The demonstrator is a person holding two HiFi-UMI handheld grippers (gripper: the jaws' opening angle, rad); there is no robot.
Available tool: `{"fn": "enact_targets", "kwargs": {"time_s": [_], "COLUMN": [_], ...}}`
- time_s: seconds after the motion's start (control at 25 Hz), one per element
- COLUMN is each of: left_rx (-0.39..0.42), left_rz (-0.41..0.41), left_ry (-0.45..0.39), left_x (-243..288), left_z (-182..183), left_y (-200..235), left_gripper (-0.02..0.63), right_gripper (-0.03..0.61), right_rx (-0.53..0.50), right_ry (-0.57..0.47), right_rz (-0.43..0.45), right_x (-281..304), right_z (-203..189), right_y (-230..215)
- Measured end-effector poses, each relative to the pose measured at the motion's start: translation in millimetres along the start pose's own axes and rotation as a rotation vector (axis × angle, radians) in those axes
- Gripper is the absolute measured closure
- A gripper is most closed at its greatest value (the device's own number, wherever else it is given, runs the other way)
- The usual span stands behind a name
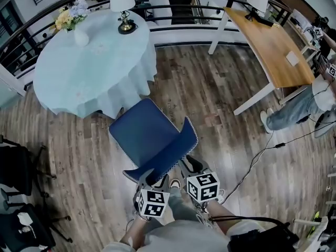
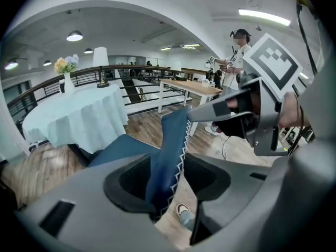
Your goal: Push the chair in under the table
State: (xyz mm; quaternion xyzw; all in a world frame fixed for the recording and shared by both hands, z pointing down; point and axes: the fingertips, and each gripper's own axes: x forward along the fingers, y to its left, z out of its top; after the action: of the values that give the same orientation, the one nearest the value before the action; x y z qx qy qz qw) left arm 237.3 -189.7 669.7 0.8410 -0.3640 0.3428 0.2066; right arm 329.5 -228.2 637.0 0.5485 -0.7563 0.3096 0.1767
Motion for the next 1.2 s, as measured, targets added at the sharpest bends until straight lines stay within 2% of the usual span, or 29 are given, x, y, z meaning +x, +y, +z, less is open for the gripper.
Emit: {"fn": "enact_targets", "kwargs": {"time_s": [0.12, 0.68, 1.2], "left_rx": [-0.002, -0.05, -0.027], "left_rz": [0.012, -0.027, 0.034], "left_ry": [-0.011, -0.004, -0.038], "left_x": [1.3, 14.0, 21.5], "left_z": [3.2, 12.5, 29.1], "left_y": [4.6, 13.1, 53.3], "left_gripper": [0.414, 0.413, 0.411], "right_gripper": [0.448, 0.452, 0.454], "right_rx": [0.0, -0.008, -0.016], "right_ry": [-0.009, 0.02, 0.017], "right_rz": [0.014, 0.048, 0.052], "right_x": [3.5, 19.5, 53.6], "right_z": [3.4, 15.1, 40.1], "right_y": [0.2, -6.4, 4.2]}}
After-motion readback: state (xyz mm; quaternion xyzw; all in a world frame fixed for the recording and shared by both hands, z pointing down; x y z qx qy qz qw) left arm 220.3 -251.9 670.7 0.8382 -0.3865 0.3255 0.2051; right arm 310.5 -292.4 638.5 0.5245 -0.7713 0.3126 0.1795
